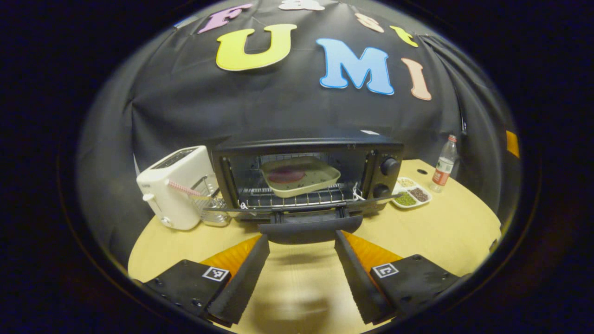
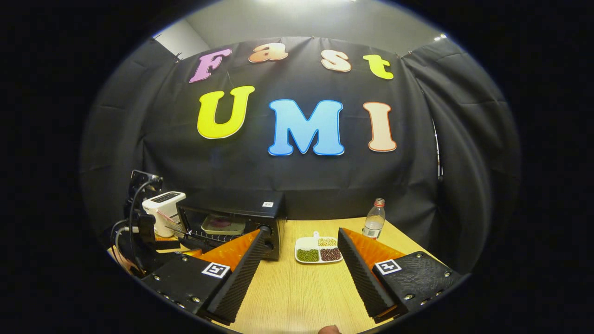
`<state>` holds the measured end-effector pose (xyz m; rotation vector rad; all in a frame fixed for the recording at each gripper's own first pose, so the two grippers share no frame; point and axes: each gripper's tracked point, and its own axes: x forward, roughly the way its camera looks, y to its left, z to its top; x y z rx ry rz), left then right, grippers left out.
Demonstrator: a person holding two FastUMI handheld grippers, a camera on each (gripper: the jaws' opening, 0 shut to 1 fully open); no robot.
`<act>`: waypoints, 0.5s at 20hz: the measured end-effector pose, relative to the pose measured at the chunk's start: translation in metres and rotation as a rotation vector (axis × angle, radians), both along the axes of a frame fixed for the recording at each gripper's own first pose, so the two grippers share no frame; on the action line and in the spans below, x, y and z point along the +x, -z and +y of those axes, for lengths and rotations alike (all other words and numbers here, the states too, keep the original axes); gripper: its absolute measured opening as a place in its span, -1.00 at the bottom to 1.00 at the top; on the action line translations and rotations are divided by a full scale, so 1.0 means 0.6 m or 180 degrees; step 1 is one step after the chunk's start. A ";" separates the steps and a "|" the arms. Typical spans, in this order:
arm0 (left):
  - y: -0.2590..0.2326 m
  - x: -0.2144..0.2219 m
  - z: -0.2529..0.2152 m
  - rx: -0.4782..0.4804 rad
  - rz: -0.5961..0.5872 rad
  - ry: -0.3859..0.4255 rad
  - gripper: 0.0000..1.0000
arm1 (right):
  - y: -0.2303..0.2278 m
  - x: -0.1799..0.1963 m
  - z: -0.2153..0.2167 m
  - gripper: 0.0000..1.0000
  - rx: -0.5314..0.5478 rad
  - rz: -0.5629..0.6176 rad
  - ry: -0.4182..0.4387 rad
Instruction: Open the electric oven with the left hand, put the food in, and close the electric oven.
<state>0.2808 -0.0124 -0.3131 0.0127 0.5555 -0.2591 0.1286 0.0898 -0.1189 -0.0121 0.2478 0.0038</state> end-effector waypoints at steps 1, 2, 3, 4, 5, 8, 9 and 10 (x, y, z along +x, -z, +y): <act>-0.007 0.011 -0.002 -0.0008 -0.0046 0.0002 0.92 | 0.002 0.002 0.000 0.95 0.0001 0.0015 0.0002; -0.016 0.021 -0.002 -0.0008 -0.0098 0.0009 1.00 | 0.003 0.002 -0.001 0.95 -0.0006 0.0027 0.0007; -0.024 0.033 -0.004 -0.0004 -0.0154 0.0020 1.00 | -0.012 0.008 -0.005 0.95 -0.0017 0.0038 0.0008; -0.031 0.045 -0.006 0.0005 -0.0218 0.0038 0.82 | -0.012 0.008 -0.005 0.96 -0.0027 0.0043 0.0011; -0.038 0.057 -0.008 0.0012 -0.0261 0.0056 0.91 | -0.011 0.006 -0.006 0.96 -0.0033 0.0049 0.0014; -0.070 0.078 -0.016 -0.0047 -0.0431 0.0055 1.00 | -0.014 0.006 -0.008 0.96 -0.0040 0.0044 0.0023; -0.088 0.080 -0.019 -0.0086 -0.0507 0.0055 1.00 | -0.017 0.006 -0.008 0.96 -0.0037 0.0023 0.0029; -0.108 0.077 -0.023 -0.0118 -0.0598 0.0054 0.92 | -0.024 0.005 -0.008 0.96 -0.0031 -0.0012 0.0026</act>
